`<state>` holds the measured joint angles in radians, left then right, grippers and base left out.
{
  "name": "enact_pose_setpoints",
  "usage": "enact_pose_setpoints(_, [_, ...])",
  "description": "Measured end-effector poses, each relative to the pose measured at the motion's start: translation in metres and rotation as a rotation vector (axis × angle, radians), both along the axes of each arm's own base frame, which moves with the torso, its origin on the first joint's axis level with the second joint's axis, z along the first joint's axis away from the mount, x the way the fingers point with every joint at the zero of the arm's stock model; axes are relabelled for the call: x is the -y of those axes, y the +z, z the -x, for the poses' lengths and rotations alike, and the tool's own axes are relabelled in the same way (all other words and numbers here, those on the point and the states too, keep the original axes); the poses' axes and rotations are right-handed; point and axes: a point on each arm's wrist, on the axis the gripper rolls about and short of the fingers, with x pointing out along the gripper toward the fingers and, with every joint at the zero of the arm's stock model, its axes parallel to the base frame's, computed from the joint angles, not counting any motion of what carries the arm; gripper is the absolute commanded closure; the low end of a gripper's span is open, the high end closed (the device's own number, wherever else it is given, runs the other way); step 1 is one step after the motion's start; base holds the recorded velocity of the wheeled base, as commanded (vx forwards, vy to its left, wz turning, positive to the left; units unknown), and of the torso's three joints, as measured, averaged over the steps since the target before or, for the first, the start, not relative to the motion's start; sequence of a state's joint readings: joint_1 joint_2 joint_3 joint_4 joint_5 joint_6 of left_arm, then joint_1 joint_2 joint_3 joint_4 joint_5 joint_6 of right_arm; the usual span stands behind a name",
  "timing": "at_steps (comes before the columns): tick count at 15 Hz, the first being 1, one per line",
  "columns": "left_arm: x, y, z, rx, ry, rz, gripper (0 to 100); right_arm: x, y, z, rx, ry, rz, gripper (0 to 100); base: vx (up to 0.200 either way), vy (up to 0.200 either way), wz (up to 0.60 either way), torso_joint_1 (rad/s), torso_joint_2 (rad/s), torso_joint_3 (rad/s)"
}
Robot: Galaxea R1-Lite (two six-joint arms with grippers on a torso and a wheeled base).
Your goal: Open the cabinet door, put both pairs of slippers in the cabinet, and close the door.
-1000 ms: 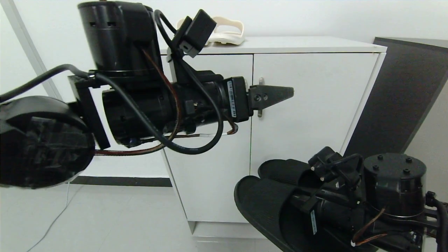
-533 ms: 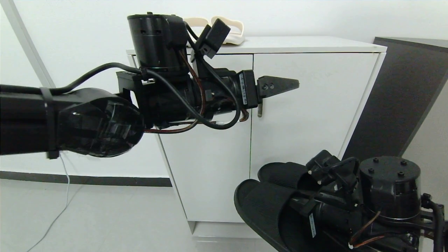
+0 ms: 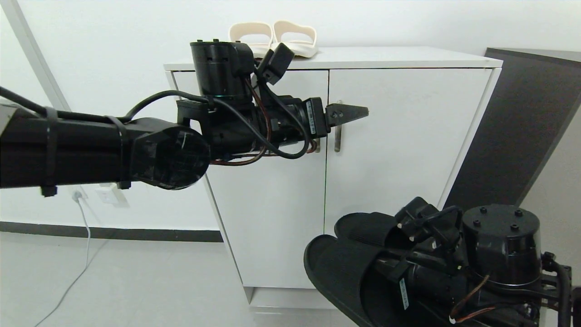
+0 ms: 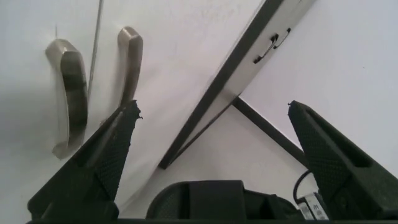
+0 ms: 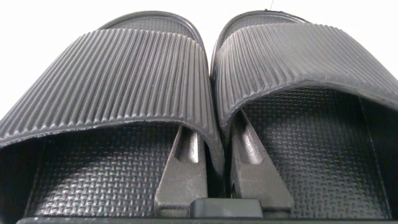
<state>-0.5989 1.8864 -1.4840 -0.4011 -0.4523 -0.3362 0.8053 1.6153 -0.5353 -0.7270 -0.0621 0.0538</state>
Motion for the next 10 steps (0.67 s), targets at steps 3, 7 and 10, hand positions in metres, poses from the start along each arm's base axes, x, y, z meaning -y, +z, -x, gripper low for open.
enact_pose_setpoints(3, [0.006, -0.002, -0.012, 0.006, 0.010, 0.005, 0, 0.000, -0.001, -0.001, -0.002, -0.004, 0.001, 100, 0.000, 0.000, 0.00, 0.000, 0.00, 0.000])
enact_pose_setpoints(7, [0.016, -0.010, -0.025, 0.001, 0.014, 0.002, 0, 0.001, -0.002, -0.003, -0.005, -0.011, 0.004, 100, 0.000, 0.000, 0.00, 0.000, 0.00, 0.000])
enact_pose_setpoints(10, [0.020, -0.015, -0.030, -0.004, 0.010, -0.001, 0, 0.001, -0.004, -0.004, -0.011, -0.012, 0.009, 100, 0.000, 0.000, 0.00, 0.000, 0.00, 0.000])
